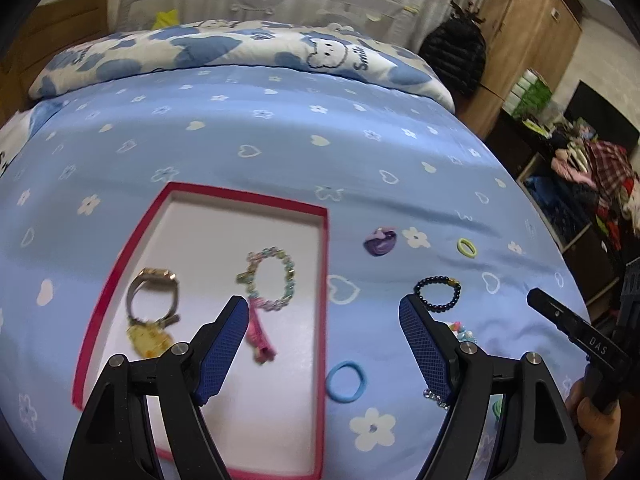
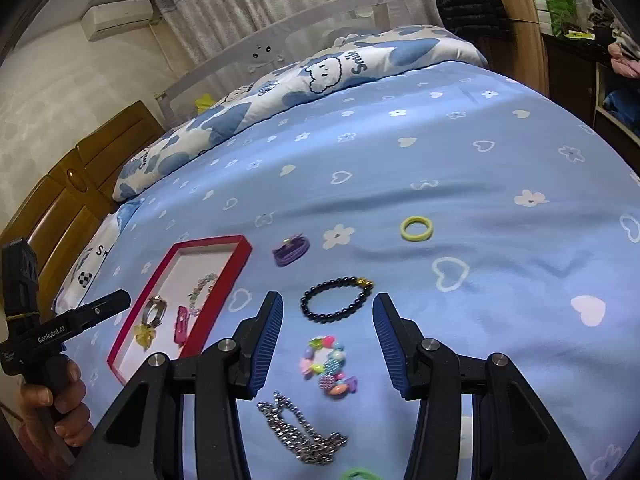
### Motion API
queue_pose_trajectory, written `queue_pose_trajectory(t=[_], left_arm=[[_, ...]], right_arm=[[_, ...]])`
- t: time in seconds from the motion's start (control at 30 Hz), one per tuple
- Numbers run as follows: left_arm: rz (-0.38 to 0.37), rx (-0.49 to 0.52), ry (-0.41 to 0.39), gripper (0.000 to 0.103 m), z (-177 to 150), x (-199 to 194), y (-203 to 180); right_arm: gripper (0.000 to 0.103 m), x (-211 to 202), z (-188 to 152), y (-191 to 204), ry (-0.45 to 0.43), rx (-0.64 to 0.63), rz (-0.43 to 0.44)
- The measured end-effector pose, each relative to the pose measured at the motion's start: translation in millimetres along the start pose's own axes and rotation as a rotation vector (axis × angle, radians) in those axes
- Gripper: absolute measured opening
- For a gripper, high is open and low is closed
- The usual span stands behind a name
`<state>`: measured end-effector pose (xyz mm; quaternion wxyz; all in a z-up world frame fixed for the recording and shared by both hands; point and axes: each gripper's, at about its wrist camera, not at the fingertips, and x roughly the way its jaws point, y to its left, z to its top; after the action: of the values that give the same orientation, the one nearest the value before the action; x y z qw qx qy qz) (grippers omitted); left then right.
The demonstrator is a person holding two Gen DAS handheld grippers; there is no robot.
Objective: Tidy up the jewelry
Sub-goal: 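Move both open grippers back toward the remaining jewelry, then grasp the purple bow hair tie with the left gripper while the right gripper grasps the yellow hair tie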
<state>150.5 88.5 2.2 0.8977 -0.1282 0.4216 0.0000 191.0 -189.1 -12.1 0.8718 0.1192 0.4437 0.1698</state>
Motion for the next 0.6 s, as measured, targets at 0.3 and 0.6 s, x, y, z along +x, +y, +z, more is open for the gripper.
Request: queue_pose_trajectory(t=[0.3,0.6], left_arm=[[-0.005,0.082,0.035,0.077,19,38,-28],[0.031,0.142,0.083,0.077,43,95,-50]], right_arm=[[0.049,12,11,-18,0.008,0.006,-0.022],[0.049,46,29,-38,0.053,-0.018,-0.061]])
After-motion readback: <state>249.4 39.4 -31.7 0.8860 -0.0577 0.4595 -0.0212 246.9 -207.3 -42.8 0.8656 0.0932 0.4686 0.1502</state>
